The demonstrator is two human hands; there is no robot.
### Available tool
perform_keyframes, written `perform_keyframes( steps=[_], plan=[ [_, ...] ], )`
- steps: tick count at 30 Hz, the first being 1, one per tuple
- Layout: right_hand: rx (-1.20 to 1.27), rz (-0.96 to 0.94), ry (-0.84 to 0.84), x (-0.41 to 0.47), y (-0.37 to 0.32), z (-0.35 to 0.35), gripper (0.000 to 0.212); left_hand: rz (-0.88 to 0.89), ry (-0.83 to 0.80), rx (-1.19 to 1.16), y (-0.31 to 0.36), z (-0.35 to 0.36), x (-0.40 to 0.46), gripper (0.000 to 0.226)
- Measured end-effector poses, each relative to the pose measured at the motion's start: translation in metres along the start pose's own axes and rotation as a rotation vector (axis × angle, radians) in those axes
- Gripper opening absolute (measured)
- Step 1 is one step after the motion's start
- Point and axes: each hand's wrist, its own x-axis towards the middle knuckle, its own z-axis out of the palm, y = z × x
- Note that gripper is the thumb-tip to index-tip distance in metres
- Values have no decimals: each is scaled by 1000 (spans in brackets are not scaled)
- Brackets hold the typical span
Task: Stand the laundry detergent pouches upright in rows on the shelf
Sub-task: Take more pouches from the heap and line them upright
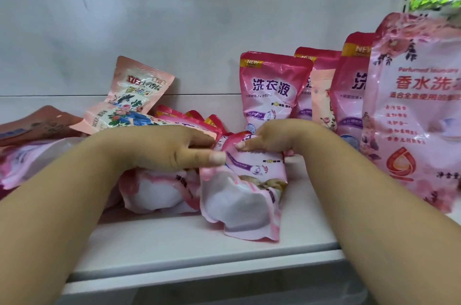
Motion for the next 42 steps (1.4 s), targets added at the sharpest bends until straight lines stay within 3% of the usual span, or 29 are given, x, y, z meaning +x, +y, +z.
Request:
perform_keyframes(
  steps=[1,4,7,9,11,13,16,19,22,24,26,28,31,36,39,42],
  plan=[
    [38,-24,38,-1,1,-2,48,-10,27,-70,1,1,-1,66],
    [231,-88,173,-2,-1,-7,48,-88,138,-208,11,4,-3,93],
    [507,-198,390,-3,-10,-9,49,-123,301,-193,18,3,-1,90],
    [622,-332,557,-3,-15,-11,40,-115,311,-200,18,1,0,90],
    [652,-444,751,-9,-23,-14,27,-73,307,-259,19,1,-3,73],
    [587,-560,874,-19,-32,-15,29,-7,355,-395,20,3,-3,43],
    [552,-741,858,-32,-41,-13,72,28,414,-519,18,4,-1,18],
    [692,-629,741,-33,-37,-15,102,51,386,-615,18,3,-1,28],
    [861,-478,555,-29,-33,-17,111,75,331,-737,18,2,-1,38],
    [1140,-428,394,-22,-29,-20,106,105,296,-824,19,2,-2,35],
    [1372,-427,290,-18,-25,-25,75,105,318,-944,20,0,-3,33],
    [1359,-410,280,-15,-26,-26,50,121,403,-1008,21,-2,-3,30],
    [1444,-453,403,-12,-27,-23,25,155,500,-928,19,-4,-3,34],
    [1734,-450,639,-10,-26,-25,28,142,519,-1018,21,-7,0,23],
    [1623,-379,714,-6,-26,-23,32,139,471,-1034,22,-5,0,22],
    [1516,-348,637,-2,-21,-23,28,120,485,-967,17,-4,0,23]
  ],
)
